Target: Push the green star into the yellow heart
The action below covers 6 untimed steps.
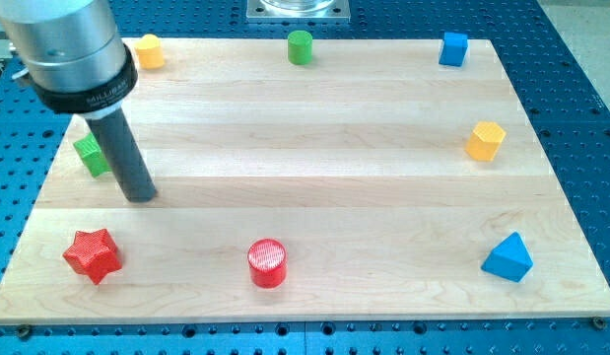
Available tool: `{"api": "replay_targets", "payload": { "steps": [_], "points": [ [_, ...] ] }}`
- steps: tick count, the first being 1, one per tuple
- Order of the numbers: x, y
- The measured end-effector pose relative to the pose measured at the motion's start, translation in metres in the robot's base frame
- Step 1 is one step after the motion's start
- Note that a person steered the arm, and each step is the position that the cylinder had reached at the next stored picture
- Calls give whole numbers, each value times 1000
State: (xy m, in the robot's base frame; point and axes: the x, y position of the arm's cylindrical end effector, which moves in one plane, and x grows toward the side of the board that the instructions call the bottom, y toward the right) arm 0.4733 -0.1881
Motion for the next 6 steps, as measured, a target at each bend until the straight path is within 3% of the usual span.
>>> {"api": "replay_targets", "payload": {
  "steps": [1,2,3,5,6],
  "points": [
    [17,-40],
    [-42,-59],
    [-104,-31],
    [-179,-3],
    [-177,49]
  ]
}}
